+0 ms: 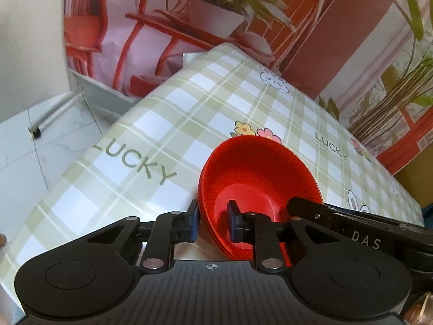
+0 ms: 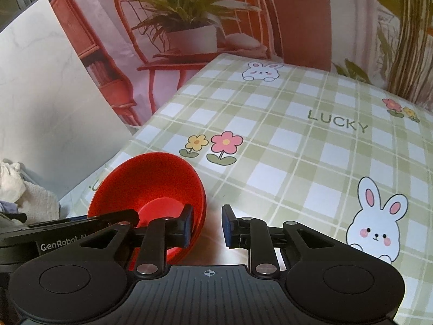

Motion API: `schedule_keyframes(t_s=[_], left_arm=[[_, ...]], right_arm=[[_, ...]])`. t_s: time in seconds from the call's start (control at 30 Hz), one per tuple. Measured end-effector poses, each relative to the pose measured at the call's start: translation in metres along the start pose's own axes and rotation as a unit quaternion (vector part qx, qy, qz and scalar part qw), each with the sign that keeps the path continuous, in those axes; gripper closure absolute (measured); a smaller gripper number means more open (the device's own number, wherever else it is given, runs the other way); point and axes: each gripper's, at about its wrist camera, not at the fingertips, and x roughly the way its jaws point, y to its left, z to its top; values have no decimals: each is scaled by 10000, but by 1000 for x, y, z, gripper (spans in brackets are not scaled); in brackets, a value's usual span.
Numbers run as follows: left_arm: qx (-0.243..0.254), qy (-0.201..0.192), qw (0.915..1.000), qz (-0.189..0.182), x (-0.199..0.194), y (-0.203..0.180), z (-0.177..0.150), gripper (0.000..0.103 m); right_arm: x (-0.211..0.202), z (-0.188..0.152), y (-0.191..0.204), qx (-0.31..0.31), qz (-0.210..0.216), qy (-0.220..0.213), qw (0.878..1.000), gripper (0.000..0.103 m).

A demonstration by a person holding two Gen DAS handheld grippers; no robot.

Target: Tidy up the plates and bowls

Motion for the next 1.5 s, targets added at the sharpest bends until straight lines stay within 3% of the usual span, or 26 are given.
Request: schedule_keyframes(t_s=[0.17, 0.37, 1.03, 1.5], left_arm=[[-54, -11, 10000, -44, 2, 2, 0, 85], [35, -37, 10000, 28, 1, -1, -1, 86], [286, 13, 9995, 106, -1, -7, -1, 87], [678, -40, 9977, -43, -13, -43, -7, 87]], right_arm=[[4, -2, -1, 46, 83, 58, 9999, 83], [5, -2, 0, 41, 206, 52, 9998, 91], [-3, -9, -5, 205, 184, -38, 9996, 92], [-35, -15, -27, 450, 119, -313, 9984, 92]])
